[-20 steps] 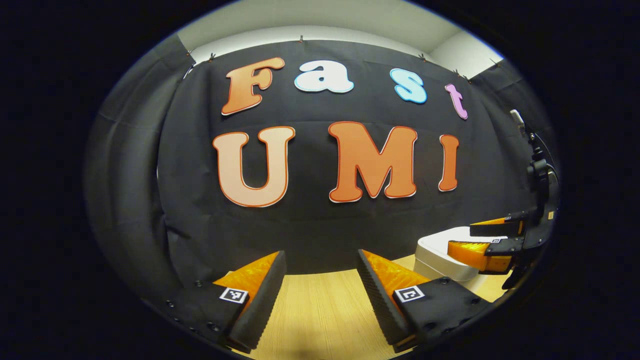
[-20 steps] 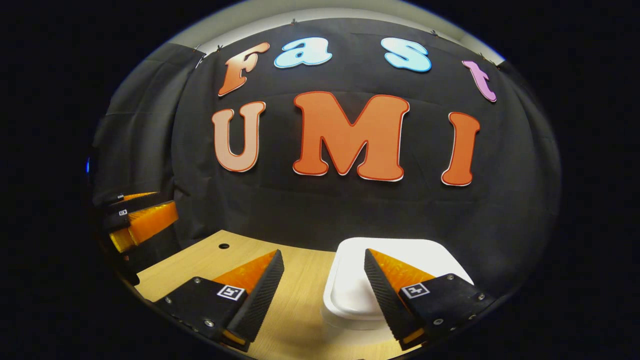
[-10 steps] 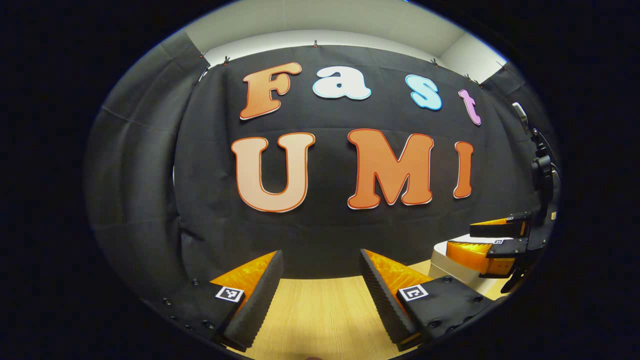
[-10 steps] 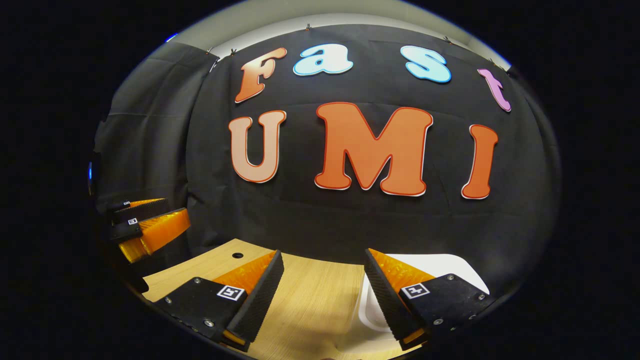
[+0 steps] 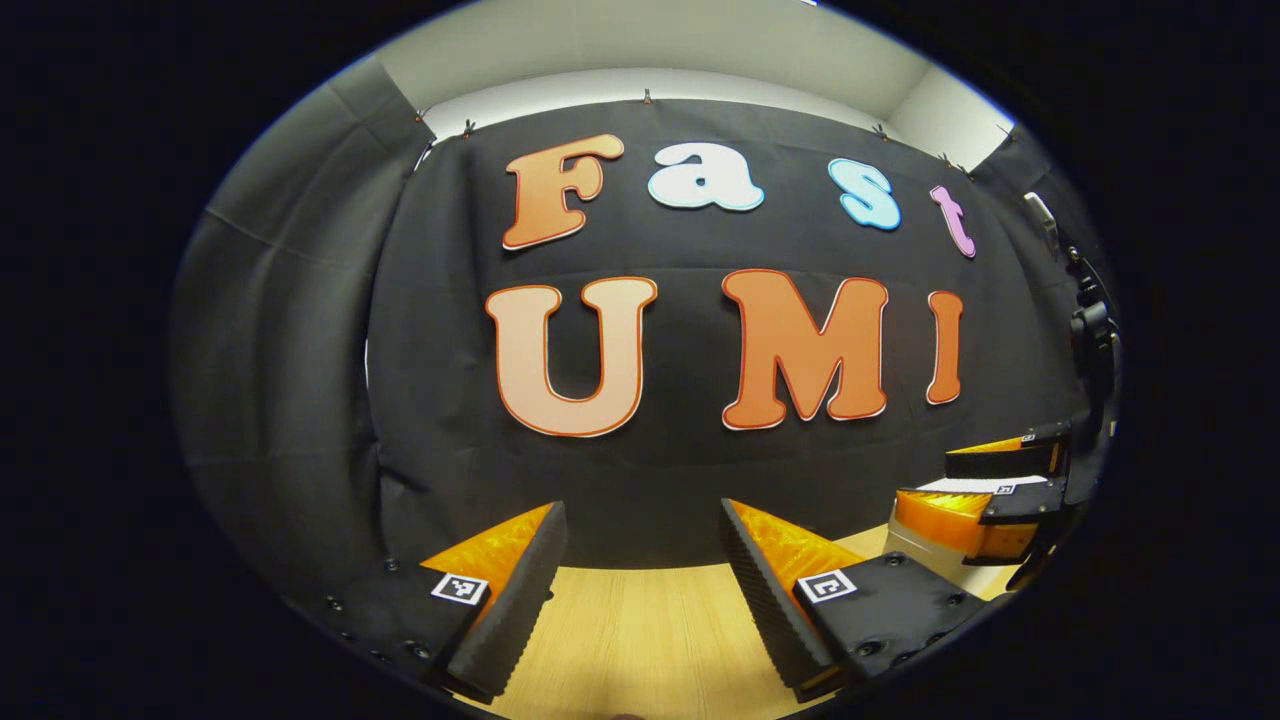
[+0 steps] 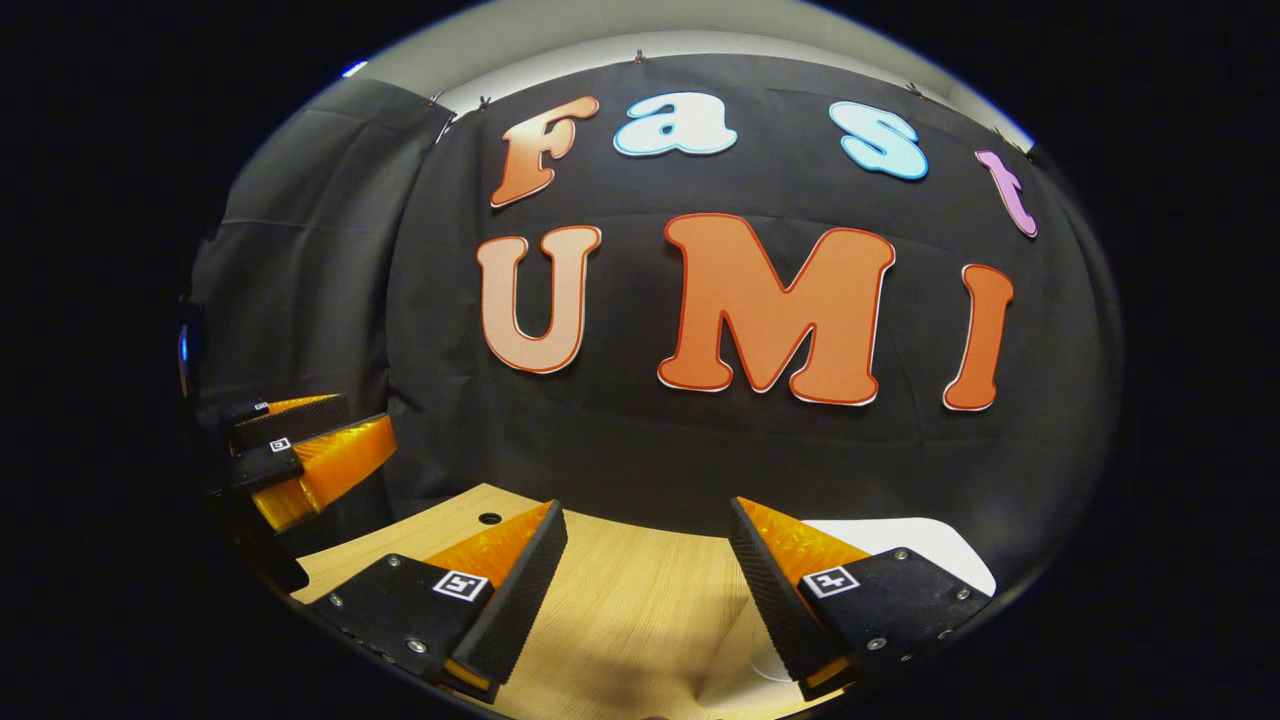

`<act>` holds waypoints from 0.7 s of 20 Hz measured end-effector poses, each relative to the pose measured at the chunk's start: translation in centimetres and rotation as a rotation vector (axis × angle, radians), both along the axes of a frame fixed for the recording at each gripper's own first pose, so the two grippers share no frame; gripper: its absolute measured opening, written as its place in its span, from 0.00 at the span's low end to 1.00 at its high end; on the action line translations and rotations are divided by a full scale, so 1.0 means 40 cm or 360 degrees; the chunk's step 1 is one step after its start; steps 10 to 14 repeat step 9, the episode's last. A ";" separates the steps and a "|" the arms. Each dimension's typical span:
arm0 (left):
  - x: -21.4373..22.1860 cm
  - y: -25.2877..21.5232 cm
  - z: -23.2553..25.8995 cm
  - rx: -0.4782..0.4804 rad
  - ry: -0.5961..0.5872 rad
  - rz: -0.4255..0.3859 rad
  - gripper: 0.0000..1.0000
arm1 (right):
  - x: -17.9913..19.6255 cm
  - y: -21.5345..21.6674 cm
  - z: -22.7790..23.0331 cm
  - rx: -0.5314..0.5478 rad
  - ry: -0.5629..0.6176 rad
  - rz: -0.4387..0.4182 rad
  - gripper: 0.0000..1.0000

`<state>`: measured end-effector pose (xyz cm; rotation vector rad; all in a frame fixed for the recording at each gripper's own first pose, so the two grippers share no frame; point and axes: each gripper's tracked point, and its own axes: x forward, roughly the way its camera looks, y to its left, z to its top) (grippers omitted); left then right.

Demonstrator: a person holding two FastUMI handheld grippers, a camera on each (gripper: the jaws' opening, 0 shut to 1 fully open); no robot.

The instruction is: Press the lid of the desktop garbage bin to open it, pick up the crumpled paper on the desktop and throw it into the bin, then pick up the pop can on the desktop and drop it into the bin, and finally close the garbage bin lid.

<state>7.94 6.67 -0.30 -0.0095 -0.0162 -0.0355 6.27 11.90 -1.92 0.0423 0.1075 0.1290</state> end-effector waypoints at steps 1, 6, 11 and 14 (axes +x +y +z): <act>0.002 0.013 0.004 -0.0016 -0.0003 0.0000 0.98 | 0.001 0.011 0.002 -0.0003 0.0006 -0.0001 0.98; 0.020 0.075 -0.007 -0.0032 0.0013 -0.0018 0.98 | 0.009 0.047 0.026 -0.0005 -0.0026 -0.0051 0.99; 0.038 0.114 -0.028 -0.0041 0.0022 -0.0041 0.96 | 0.009 0.076 0.033 0.0030 -0.0046 -0.0075 0.99; 0.038 0.114 -0.028 -0.0041 0.0022 -0.0041 0.96 | 0.009 0.076 0.033 0.0030 -0.0046 -0.0075 0.99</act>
